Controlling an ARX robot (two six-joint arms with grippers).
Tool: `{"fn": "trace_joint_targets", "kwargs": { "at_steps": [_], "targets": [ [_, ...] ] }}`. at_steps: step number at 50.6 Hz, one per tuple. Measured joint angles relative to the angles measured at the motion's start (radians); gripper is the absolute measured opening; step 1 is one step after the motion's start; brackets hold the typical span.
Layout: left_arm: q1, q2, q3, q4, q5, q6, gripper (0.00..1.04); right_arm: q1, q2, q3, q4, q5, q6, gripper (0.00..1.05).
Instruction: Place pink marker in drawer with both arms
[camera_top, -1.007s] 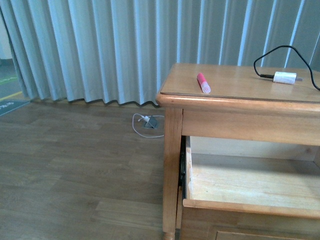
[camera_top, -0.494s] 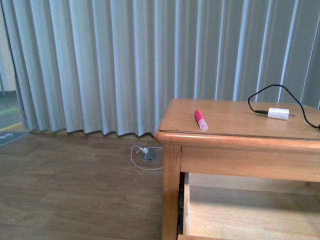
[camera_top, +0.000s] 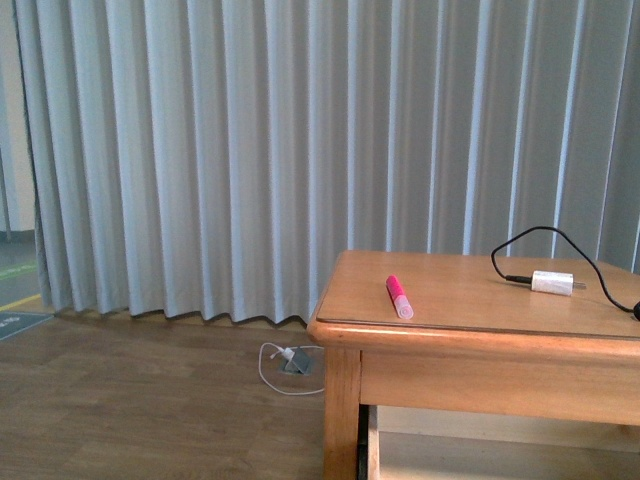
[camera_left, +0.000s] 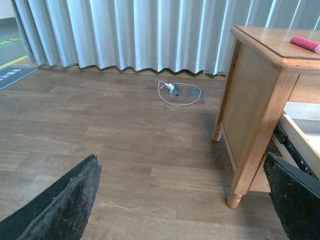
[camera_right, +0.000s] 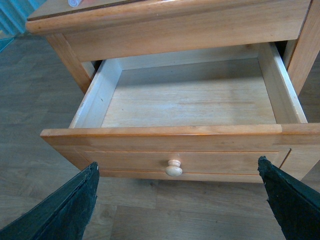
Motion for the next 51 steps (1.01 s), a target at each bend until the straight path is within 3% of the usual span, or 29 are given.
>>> {"fn": "trace_joint_targets", "kwargs": {
  "at_steps": [22, 27, 29, 43, 51],
  "targets": [
    [0.0, 0.0, 0.0, 0.0, -0.001, 0.0, 0.99, 0.0, 0.0, 0.0, 0.0, 0.0, 0.0, 0.96],
    [-0.106, 0.101, 0.014, 0.047, -0.273, -0.069, 0.99, 0.0, 0.0, 0.0, 0.0, 0.0, 0.0, 0.96],
    [-0.139, 0.183, 0.032, 0.096, -0.331, -0.083, 0.99, 0.0, 0.0, 0.0, 0.0, 0.0, 0.0, 0.96],
    [-0.137, 0.831, 0.376, 0.431, -0.18, -0.08, 0.99, 0.0, 0.0, 0.0, 0.0, 0.0, 0.0, 0.96],
    [-0.197, 1.144, 0.595, 0.478, -0.131, -0.049, 0.99, 0.0, 0.0, 0.0, 0.0, 0.0, 0.0, 0.96]
  ]
}}
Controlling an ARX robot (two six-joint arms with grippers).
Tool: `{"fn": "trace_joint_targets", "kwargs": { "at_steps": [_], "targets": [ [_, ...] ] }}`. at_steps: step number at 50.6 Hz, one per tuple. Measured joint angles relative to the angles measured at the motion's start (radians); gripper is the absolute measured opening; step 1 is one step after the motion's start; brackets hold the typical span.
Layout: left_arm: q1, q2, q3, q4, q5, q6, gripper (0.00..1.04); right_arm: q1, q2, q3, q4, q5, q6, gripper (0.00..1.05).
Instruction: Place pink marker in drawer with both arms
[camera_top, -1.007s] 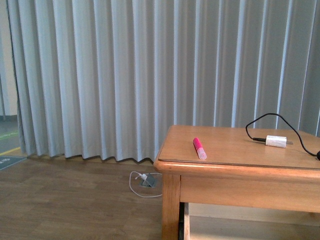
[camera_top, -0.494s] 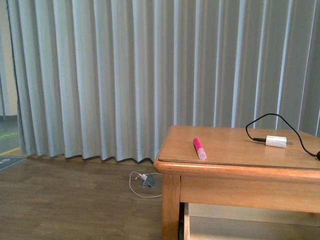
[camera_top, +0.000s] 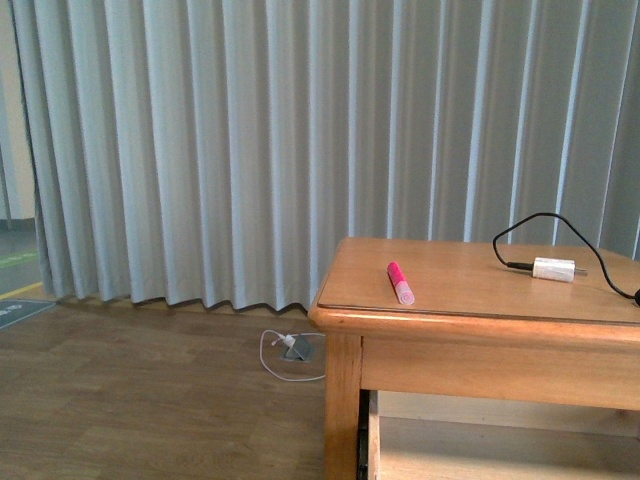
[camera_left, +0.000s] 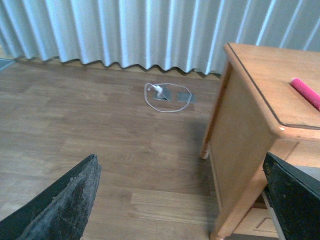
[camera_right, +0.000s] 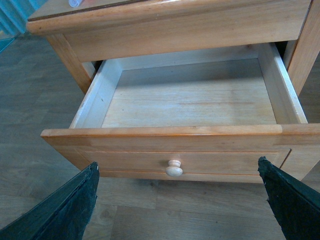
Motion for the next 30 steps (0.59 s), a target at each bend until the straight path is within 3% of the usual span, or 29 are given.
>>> {"fn": "trace_joint_targets", "kwargs": {
  "at_steps": [17, 30],
  "targets": [
    [-0.225, 0.594, 0.647, -0.098, 0.058, 0.052, 0.99, 0.0, 0.0, 0.0, 0.0, 0.0, 0.0, 0.96],
    [-0.282, 0.863, 0.96, -0.244, 0.052, 0.04, 0.99, 0.0, 0.0, 0.0, 0.0, 0.0, 0.0, 0.96]
  ]
}}
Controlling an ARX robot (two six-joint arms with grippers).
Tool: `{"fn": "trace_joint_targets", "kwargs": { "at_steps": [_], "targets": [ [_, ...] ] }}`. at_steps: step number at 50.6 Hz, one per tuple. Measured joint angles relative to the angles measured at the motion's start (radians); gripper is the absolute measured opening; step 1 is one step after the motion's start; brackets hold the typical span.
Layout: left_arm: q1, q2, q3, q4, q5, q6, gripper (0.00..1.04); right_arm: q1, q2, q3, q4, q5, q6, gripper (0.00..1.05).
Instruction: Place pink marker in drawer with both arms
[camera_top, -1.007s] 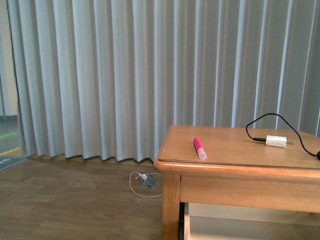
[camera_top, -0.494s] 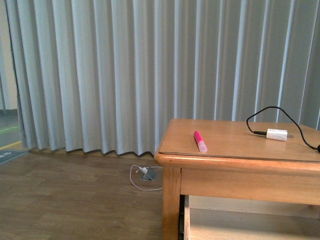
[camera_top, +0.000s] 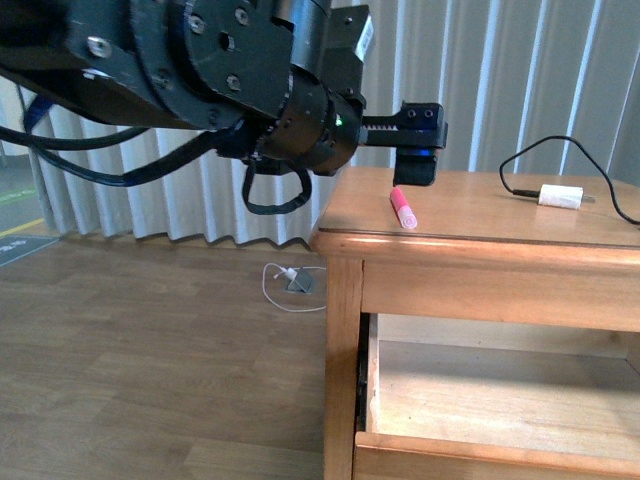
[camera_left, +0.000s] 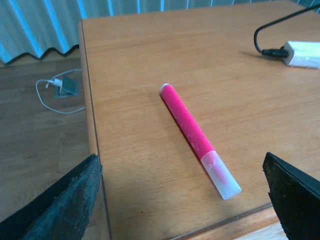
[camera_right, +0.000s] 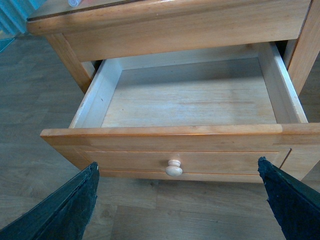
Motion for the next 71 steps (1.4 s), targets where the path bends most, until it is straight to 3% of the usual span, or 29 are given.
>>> {"fn": "trace_joint_targets", "kwargs": {
  "at_steps": [19, 57, 71],
  "targets": [
    [-0.037, 0.193, 0.241, -0.156, -0.007, -0.003, 0.99, 0.0, 0.0, 0.0, 0.0, 0.0, 0.0, 0.96],
    [-0.046, 0.247, 0.338, -0.269, -0.034, 0.035, 0.98, 0.0, 0.0, 0.0, 0.0, 0.0, 0.0, 0.96],
    [-0.047, 0.252, 0.352, -0.289, -0.06, 0.039, 0.6, 0.0, 0.0, 0.0, 0.0, 0.0, 0.0, 0.96]
  ]
}}
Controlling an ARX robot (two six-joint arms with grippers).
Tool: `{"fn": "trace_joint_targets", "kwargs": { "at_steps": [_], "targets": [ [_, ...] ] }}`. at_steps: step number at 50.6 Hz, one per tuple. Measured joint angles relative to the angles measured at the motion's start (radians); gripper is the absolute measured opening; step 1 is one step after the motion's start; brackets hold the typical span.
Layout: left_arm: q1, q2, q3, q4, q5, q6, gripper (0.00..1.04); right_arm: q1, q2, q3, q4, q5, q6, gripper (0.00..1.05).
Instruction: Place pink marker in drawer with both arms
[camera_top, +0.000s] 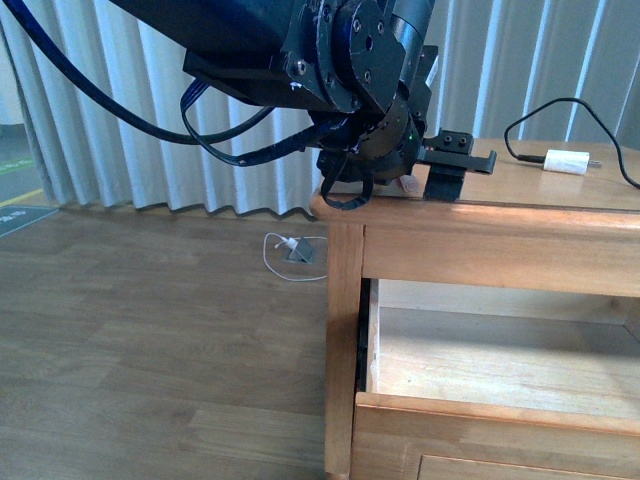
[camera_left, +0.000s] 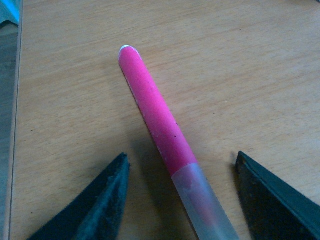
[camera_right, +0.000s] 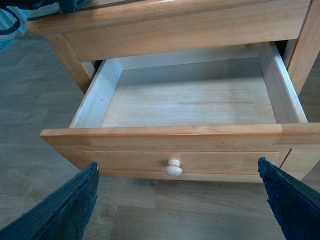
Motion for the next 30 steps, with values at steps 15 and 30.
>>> {"fn": "trace_joint_targets", "kwargs": {
  "at_steps": [15, 30],
  "targets": [
    [0.01, 0.001, 0.0, 0.001, -0.018, 0.011, 0.17, 0.0, 0.0, 0.0, 0.0, 0.0, 0.0, 0.96],
    [0.047, -0.134, -0.238, 0.188, 0.185, 0.034, 0.14, 0.0, 0.0, 0.0, 0.0, 0.0, 0.0, 0.96]
  ]
}}
